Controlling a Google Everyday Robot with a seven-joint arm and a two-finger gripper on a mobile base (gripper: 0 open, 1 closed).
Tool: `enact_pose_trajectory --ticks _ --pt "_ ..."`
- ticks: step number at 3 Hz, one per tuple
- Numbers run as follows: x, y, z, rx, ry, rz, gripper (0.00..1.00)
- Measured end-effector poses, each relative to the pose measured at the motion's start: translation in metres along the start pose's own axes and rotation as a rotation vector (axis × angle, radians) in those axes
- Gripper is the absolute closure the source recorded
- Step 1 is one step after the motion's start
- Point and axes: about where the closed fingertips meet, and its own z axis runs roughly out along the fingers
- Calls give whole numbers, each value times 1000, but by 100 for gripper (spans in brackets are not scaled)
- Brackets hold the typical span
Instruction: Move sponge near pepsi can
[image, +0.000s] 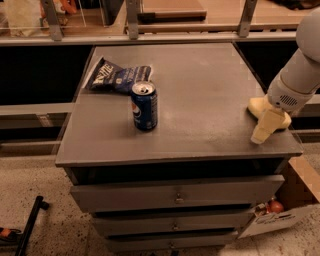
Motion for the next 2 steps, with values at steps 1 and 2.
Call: enact_pose_trajectory --ticks 1,2 --pt "-1 -1 -8 0 0 0 64" --pt "-2 -2 -11 0 0 0 87"
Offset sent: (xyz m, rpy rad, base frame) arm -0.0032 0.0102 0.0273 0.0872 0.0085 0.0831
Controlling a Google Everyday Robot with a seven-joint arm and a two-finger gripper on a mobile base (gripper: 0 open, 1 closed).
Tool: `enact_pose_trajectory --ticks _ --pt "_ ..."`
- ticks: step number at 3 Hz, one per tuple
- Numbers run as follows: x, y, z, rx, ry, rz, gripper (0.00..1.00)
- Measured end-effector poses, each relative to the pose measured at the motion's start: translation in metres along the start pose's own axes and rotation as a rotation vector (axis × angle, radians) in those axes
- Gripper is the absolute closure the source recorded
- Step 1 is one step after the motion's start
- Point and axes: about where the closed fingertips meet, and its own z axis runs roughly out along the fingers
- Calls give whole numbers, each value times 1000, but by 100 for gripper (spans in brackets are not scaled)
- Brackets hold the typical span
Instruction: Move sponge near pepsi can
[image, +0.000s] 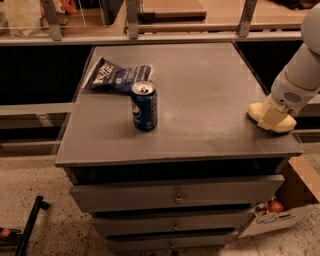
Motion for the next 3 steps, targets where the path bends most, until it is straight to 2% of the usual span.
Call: enact_pose_trajectory --ticks 1,3 --pt "-11 7 -17 -8 -26 -41 100" --pt "-49 10 -76 89 -82 -135 100"
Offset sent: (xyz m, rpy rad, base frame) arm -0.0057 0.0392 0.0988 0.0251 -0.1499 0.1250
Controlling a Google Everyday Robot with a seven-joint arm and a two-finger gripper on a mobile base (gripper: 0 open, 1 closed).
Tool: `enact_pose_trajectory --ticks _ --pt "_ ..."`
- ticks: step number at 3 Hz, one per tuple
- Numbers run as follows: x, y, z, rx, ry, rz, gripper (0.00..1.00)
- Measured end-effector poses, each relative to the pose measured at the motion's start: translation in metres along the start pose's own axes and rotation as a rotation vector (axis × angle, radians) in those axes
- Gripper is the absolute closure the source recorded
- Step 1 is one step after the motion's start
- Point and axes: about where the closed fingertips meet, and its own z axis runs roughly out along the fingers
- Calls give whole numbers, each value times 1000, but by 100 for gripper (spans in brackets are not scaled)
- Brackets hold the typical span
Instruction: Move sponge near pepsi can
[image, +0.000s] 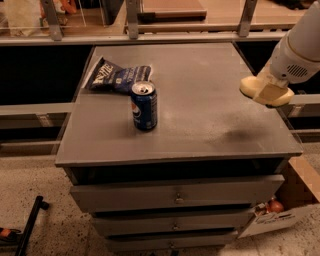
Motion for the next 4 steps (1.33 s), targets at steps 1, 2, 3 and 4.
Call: enact_pose_trajectory --ticks 1,2,3,4 --pt "-23 -1 -19 47 -19 -56 100" --pt "-49 1 -25 72 -38 -119 100" --pt "-72 5 -25 87 -65 -176 100" --pt "-88 11 -25 105 -99 -220 100"
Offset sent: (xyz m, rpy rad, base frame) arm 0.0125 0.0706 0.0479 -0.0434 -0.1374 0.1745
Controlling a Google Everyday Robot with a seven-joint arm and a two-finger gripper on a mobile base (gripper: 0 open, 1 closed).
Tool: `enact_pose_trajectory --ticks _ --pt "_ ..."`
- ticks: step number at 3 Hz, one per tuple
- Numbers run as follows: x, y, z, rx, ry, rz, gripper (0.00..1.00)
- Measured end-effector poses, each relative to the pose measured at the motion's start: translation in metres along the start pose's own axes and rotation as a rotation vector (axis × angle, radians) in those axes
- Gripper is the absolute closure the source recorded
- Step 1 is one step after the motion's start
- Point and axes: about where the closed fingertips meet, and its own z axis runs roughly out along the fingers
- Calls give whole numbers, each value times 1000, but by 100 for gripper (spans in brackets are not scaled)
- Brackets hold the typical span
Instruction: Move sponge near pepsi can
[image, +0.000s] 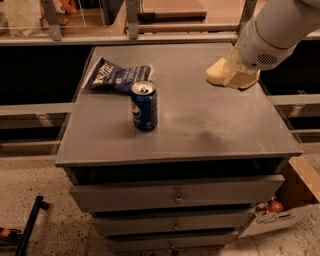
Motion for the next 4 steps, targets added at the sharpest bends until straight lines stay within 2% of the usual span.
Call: enact_pose_trajectory --ticks 3,4 --pt "-14 8 2 41 -109 -95 100" --pt "-19 19 2 37 -121 -167 100"
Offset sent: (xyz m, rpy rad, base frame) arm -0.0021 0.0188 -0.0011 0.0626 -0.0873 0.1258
